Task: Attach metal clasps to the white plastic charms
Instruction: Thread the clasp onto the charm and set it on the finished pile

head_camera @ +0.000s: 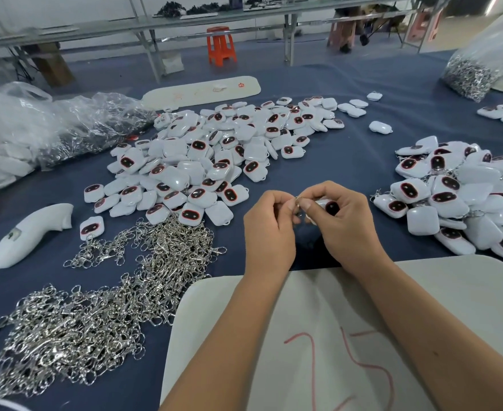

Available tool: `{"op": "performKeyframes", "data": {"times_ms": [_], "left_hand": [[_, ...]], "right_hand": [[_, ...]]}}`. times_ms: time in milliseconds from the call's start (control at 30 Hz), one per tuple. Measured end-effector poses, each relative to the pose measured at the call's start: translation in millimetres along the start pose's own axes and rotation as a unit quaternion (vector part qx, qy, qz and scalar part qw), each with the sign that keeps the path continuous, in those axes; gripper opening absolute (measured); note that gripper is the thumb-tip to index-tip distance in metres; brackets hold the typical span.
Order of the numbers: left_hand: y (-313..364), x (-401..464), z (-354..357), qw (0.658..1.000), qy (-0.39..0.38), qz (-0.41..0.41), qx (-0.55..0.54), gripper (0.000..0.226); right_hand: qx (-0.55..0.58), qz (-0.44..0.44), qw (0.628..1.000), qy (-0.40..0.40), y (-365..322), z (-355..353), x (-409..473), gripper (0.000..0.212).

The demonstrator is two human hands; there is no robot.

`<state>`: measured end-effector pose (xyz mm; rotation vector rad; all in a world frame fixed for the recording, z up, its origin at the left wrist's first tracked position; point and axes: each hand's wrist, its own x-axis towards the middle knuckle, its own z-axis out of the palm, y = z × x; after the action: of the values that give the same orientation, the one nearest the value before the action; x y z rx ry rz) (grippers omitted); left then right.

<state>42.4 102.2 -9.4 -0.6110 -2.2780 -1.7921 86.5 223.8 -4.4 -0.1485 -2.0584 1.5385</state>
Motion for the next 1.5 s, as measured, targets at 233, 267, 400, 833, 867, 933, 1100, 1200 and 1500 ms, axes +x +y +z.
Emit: {"op": "performKeyframes", "data": {"times_ms": [233,267,400,833,867,933,1100,1200,1500], "left_hand": [[0,4,-8,1.0,0.003,0.014,-0.012,0.014],[0,5,-9,1.0,-0.003,0.009,-0.028,0.013],[-6,11,-18,0.997,-0.044,0.008,-0.058,0.011],[-11,13,-25,0.993,-0.111,0.009,-0.034,0.011],[-11,12,-24,0.994,-0.106,0.017,-0.017,0.012],[-10,11,-21,0.995,-0.09,0.034,0.015,0.014],[-7,8,-14,0.997,-0.053,0.04,0.044,0.017],[-7,7,-11,0.998,-0.052,0.022,0.037,0.019],[-5,6,-14,0.995,-0.051,0.058,0.057,0.02]], "right_hand": [[0.034,0.009,0.999,-0.003,2,3,-1,0.019],[0.031,0.013,0.999,0.004,3,2,-1,0.02],[0.023,0.035,0.999,0.009,3,0,2,0.022],[0.006,0.046,0.998,-0.039,1,-1,1,0.018],[0.001,0.045,0.998,-0.042,2,-1,1,0.018],[-0.006,0.039,0.998,-0.044,2,0,1,0.02],[-0.015,0.026,0.999,-0.025,1,1,1,0.024],[-0.026,0.028,0.999,-0.023,1,2,1,0.024],[-0.045,0.021,0.998,-0.026,1,2,0,0.025]]}}
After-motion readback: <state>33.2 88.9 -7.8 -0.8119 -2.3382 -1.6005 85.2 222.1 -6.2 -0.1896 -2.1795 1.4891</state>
